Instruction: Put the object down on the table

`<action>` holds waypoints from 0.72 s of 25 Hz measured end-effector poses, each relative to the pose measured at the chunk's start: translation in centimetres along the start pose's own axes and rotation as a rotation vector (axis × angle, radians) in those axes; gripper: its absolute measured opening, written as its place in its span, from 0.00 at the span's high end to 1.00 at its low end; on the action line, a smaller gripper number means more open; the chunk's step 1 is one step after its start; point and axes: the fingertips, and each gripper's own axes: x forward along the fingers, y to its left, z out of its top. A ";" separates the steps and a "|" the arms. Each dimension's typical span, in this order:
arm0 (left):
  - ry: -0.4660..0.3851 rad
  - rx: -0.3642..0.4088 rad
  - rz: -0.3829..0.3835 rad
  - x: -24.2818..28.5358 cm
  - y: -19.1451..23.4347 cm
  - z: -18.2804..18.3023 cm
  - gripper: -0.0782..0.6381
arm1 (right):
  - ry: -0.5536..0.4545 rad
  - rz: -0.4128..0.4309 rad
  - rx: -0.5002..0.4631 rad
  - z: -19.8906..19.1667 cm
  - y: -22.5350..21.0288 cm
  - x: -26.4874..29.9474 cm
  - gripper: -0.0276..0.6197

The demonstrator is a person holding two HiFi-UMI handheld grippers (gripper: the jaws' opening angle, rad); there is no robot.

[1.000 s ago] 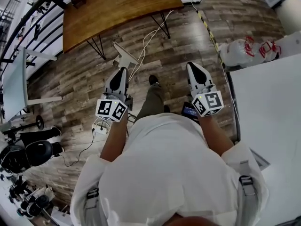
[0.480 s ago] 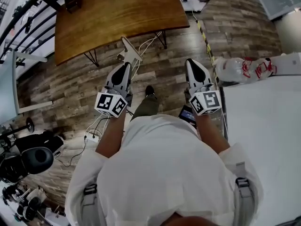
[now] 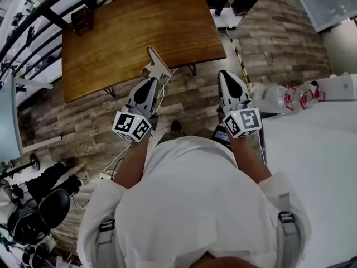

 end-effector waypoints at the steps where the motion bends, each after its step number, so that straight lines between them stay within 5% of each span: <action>1: -0.001 -0.008 -0.012 0.9 0.2 0.1 0.86 | 0.001 -0.004 0.000 0.0 -0.5 0.6 0.92; 8: 0.001 -0.028 -0.071 7.5 2.8 1.2 0.86 | 0.014 0.016 0.012 -0.2 -4.0 6.7 0.92; 18: 0.014 0.001 0.013 18.4 5.1 3.4 0.86 | 0.013 0.184 0.058 0.7 -12.3 18.0 0.92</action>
